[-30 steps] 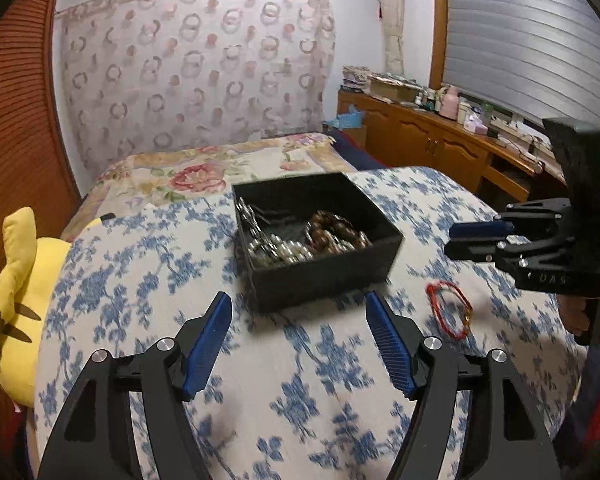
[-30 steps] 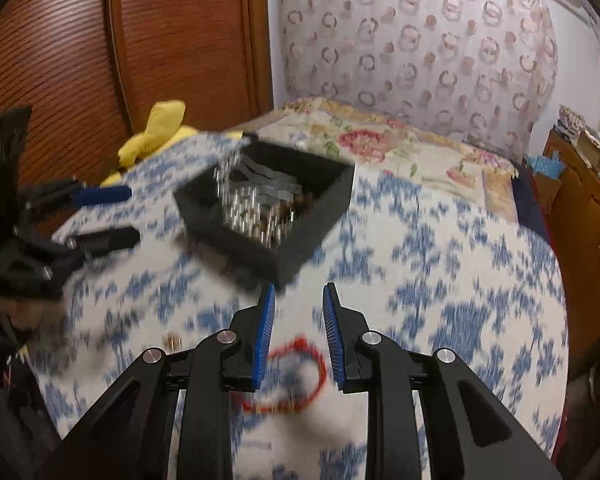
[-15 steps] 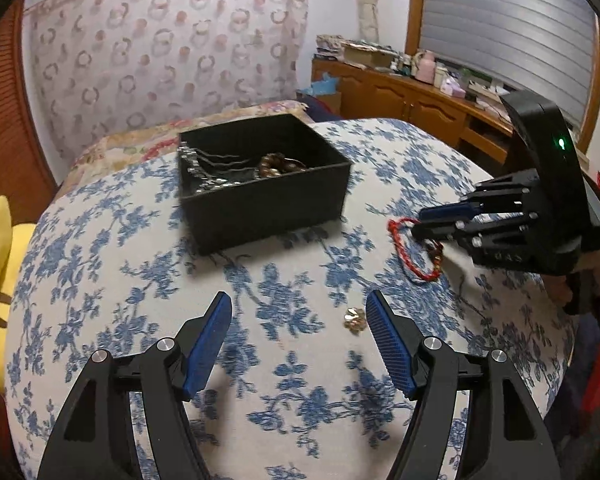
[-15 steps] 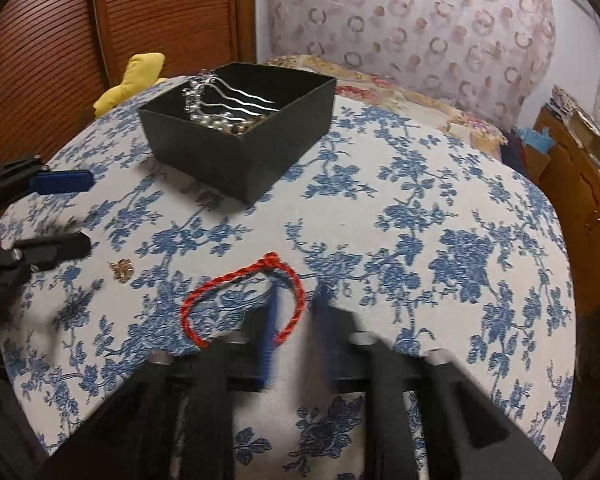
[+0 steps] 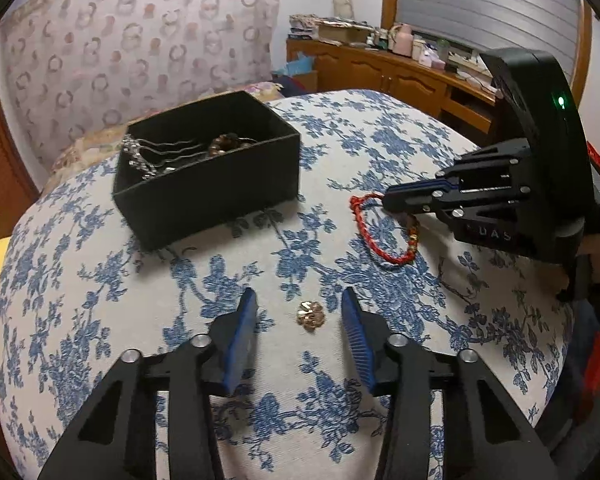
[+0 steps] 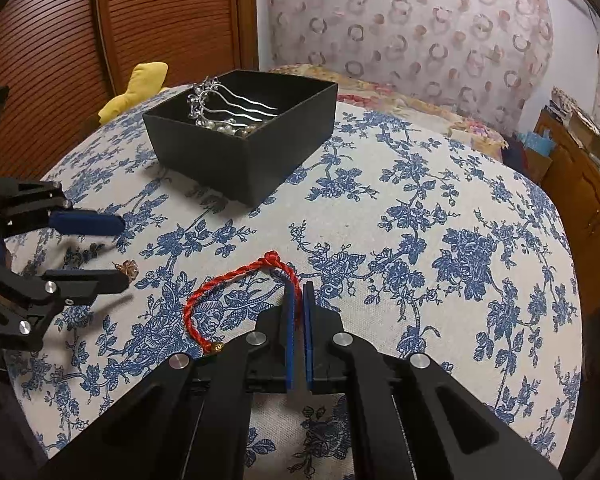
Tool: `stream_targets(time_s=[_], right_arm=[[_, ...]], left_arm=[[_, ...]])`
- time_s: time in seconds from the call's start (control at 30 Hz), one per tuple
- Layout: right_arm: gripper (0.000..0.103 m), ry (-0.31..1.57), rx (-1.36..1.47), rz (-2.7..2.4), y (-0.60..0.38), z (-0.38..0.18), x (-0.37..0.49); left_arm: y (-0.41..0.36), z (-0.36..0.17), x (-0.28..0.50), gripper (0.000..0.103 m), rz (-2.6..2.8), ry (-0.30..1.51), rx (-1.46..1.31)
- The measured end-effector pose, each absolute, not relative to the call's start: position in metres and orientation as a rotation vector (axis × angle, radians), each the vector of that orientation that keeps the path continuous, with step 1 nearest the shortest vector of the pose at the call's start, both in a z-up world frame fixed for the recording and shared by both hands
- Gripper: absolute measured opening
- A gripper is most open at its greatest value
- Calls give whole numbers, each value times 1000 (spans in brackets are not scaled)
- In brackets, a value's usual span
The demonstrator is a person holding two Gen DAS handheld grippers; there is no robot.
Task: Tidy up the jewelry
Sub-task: 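Reach the left tool to the gold flower charm while the right tool grasps the red cord bracelet, then carry the flower charm and red bracelet into the black box and open both tools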
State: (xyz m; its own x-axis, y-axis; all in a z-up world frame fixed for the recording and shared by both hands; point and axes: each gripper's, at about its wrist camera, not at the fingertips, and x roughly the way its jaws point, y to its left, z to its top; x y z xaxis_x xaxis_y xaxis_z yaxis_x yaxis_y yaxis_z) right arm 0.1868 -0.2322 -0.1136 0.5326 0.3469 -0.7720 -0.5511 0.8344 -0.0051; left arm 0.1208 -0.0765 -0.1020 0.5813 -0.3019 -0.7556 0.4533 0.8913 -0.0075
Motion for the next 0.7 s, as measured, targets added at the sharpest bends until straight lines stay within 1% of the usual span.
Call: stream_targets(time_s=[0.13, 0.3, 0.37, 0.4, 0.6, 0.7], right_arm=[[5, 854, -262, 542, -232, -114, 186], [5, 852, -270, 539, -233, -113, 186], [5, 850, -274, 537, -231, -113, 185], [5, 850, -275, 536, -232, -113, 185], [3, 841, -276, 540, -230, -111, 185], [3, 808, -253, 548, -230, -100, 182]], left_arm=[[-82, -107, 121, 25, -476, 868, 198], [-82, -107, 123, 25, -464, 865, 197], [-82, -108, 123, 19, -455, 859, 208], [-82, -108, 123, 15, -448, 858, 214], [-70, -101, 123, 14, -434, 833, 182], [-62, -93, 125, 14, -417, 809, 160]])
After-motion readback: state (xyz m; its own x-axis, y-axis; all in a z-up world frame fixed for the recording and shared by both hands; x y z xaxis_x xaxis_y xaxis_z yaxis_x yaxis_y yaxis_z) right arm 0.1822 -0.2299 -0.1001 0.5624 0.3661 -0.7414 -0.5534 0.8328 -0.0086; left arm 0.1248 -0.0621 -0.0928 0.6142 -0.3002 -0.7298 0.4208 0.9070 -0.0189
